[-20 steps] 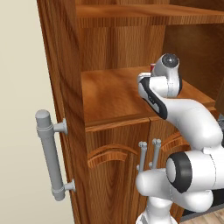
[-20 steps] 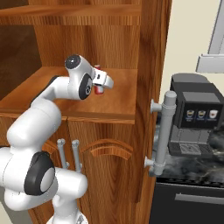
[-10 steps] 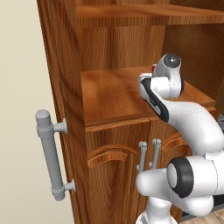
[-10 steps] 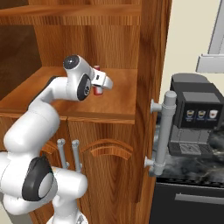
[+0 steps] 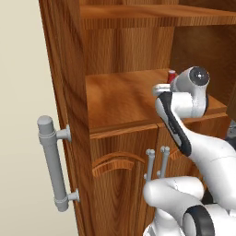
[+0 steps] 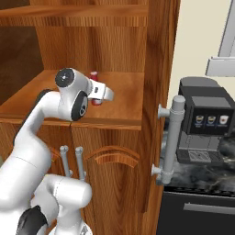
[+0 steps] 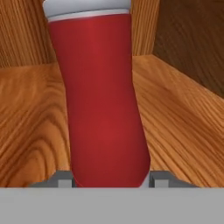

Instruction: Take 2 condiments from the cabinet and move them on the counter near the stove.Make sure the condiments are lined up with each other, next to each other.

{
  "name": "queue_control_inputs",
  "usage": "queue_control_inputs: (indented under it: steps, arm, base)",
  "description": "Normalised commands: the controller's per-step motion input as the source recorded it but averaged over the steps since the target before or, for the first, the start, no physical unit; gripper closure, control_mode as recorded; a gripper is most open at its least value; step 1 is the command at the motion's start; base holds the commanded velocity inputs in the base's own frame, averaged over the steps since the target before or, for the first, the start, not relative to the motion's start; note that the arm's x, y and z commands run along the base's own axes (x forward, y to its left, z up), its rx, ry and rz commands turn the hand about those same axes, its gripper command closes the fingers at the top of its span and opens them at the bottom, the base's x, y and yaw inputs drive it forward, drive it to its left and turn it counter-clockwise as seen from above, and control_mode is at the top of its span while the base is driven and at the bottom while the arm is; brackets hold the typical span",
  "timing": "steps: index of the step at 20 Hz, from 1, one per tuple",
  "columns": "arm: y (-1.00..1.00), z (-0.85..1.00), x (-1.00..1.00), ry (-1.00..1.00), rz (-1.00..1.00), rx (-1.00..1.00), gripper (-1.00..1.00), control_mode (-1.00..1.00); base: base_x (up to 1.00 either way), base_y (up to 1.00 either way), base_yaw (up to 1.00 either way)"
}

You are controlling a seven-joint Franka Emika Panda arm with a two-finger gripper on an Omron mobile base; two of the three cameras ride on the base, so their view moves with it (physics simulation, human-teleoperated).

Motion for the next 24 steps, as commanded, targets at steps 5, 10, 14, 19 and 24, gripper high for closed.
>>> queue_control_inputs:
  steps: [5,10,14,19,24]
  arm:
    - [0.0,0.24,-0.75,-0.13,0.24,0.0,1.0,-1.0]
    - [0.0,0.21,-0.83,0.0,0.23,0.0,1.0,-1.0]
    - [0.0,0.33,-0.78,0.0,0.16,0.0,1.0,-1.0]
    - [0.03,0.43,-0.74,0.0,0.04,-0.02,1.0,-1.0]
    - [0.1,0.48,-0.68,0.0,0.0,0.0,1.0,-1.0]
  base:
    - [0.0,0.0,0.0]
    - [0.0,0.0,0.0]
    - [0.0,0.0,0.0]
    - [0.0,0.0,0.0]
    - [0.0,0.0,0.0]
